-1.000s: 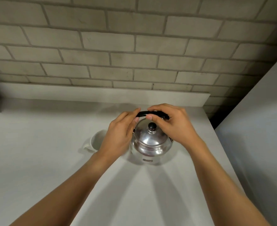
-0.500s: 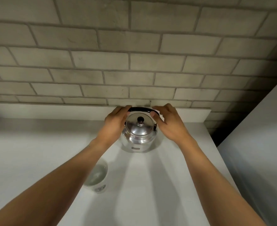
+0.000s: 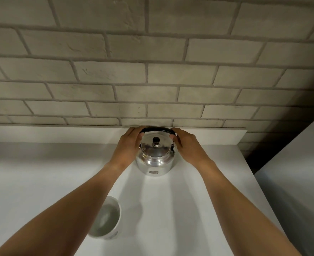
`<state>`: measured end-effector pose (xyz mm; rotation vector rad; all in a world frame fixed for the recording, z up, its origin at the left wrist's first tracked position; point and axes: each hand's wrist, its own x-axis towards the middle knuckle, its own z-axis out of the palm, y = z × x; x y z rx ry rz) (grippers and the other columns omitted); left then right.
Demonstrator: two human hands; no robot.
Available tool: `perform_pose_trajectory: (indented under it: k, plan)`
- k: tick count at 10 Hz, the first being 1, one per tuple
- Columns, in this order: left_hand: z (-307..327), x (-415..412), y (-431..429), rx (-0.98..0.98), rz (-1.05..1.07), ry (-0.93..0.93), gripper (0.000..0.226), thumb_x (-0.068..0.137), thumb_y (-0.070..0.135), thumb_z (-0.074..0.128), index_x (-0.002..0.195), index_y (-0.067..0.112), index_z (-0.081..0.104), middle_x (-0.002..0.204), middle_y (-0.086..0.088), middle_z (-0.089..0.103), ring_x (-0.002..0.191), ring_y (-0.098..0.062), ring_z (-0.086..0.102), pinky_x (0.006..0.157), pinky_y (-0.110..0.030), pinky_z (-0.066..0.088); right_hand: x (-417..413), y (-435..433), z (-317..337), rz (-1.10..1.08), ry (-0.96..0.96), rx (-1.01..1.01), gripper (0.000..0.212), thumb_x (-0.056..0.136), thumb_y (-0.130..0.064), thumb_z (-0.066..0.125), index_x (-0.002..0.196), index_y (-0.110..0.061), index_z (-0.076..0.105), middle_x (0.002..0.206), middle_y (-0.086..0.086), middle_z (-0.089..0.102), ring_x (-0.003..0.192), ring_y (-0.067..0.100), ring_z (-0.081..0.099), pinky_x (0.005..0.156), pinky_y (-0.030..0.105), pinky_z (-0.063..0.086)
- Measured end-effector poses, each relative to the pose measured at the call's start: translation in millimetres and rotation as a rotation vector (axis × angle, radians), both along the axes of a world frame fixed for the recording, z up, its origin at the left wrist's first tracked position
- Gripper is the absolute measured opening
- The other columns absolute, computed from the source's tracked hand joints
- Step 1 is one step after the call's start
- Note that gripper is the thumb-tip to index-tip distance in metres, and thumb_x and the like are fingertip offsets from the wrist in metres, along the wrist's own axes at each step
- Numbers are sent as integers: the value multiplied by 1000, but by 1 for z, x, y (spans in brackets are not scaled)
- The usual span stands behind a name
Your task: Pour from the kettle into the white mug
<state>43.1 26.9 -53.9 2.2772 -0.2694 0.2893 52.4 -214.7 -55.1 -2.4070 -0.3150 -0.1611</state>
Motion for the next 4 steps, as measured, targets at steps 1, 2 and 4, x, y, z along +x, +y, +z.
perform_pose_trajectory:
  k: [1,2,4]
  plan:
    - [-3,8,3,-9,-5,-12,33,112,14,46,141,14,63,129,-7,66,106,-24,66,96,-35,55,6,0,-1,0,-32,-2,34,109,-27,50,140,-19,61,100,-12,62,88,9,55,73,3,37]
    - [-5,9,4,33,8,-11,34,112,17,46,142,16,62,133,-6,66,113,-27,67,96,-27,47,5,2,-1,-22,-37,3,36,108,-26,53,142,-19,61,96,-15,60,85,9,55,74,2,36]
    - [4,4,1,71,-11,94,51,111,36,49,160,25,41,157,-5,48,138,-26,55,112,-33,42,-9,-2,6,-71,88,13,60,102,-35,63,157,-25,42,103,-9,66,95,12,63,97,33,52]
